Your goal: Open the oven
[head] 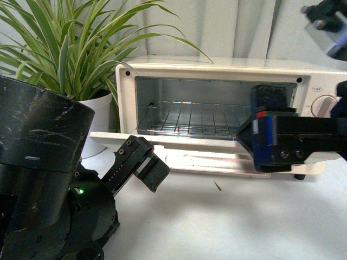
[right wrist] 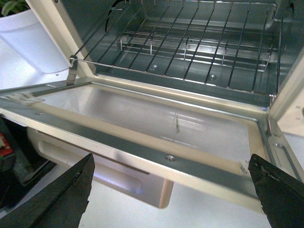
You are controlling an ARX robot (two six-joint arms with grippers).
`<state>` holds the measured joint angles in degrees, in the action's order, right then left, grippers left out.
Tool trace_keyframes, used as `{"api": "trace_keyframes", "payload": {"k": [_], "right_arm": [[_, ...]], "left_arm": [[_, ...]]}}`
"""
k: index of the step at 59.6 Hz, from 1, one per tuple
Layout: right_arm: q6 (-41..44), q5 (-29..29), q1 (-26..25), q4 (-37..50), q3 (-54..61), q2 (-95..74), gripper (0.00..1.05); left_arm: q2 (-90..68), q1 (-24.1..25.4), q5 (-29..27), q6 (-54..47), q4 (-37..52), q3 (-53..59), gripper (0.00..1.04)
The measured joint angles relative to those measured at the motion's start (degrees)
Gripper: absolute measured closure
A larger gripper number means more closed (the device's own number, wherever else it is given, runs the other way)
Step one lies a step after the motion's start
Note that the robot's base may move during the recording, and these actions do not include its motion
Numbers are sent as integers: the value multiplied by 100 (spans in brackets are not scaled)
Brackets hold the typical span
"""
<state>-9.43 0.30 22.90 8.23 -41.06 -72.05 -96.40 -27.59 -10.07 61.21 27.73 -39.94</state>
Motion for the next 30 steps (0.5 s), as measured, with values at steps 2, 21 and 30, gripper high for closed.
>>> {"api": "trace_keyframes", "payload": {"k": [2,21,30], "right_arm": [[-116,-63,-66,9,94,118,9],[-647,-765,-1211,254,1102,1128,9],[-688,-1078,-1561,299,1484,1338,9]], "left_arm": [[37,7,-81,-138,-52,22,7],[109,-146,-1126,-1788,-280,101,7],[74,-282,-1419,-2636,-282,101,7]]}}
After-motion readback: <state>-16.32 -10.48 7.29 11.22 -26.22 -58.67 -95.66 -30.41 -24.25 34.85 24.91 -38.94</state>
